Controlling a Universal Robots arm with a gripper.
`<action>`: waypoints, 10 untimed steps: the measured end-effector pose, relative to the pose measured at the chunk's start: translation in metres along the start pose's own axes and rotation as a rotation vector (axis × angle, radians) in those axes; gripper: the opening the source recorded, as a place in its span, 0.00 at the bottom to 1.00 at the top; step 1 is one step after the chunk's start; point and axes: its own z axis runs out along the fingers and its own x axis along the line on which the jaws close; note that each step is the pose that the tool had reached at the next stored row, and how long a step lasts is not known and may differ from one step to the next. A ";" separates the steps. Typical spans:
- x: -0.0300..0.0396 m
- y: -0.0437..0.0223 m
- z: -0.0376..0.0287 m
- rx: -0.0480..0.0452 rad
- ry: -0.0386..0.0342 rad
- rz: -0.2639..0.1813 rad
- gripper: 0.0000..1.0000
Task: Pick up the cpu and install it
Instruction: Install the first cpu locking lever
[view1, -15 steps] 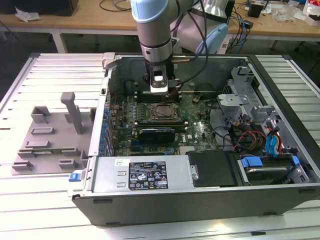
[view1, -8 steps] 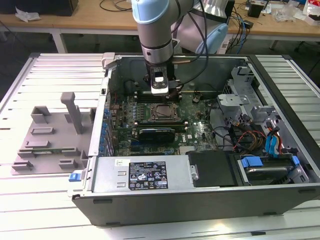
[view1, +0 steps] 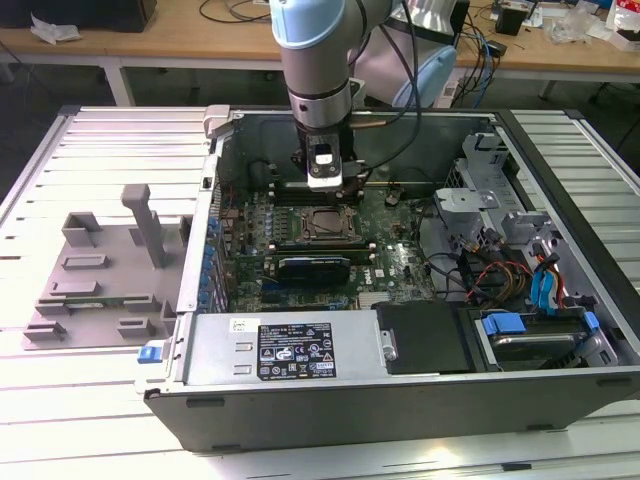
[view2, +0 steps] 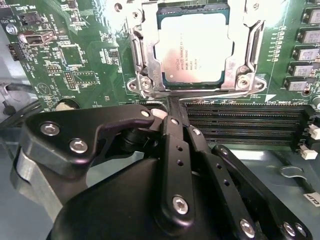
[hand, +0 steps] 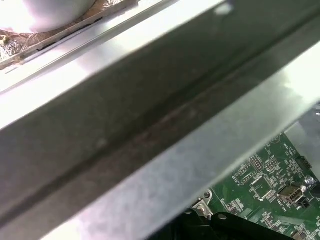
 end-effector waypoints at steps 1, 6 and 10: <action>-0.0002 0.0004 -0.0012 -0.0010 -0.0001 0.000 0.11; 0.0012 0.0004 -0.0062 -0.0005 -0.0010 0.000 0.11; 0.0041 -0.0004 -0.0065 -0.0013 -0.0024 0.000 0.11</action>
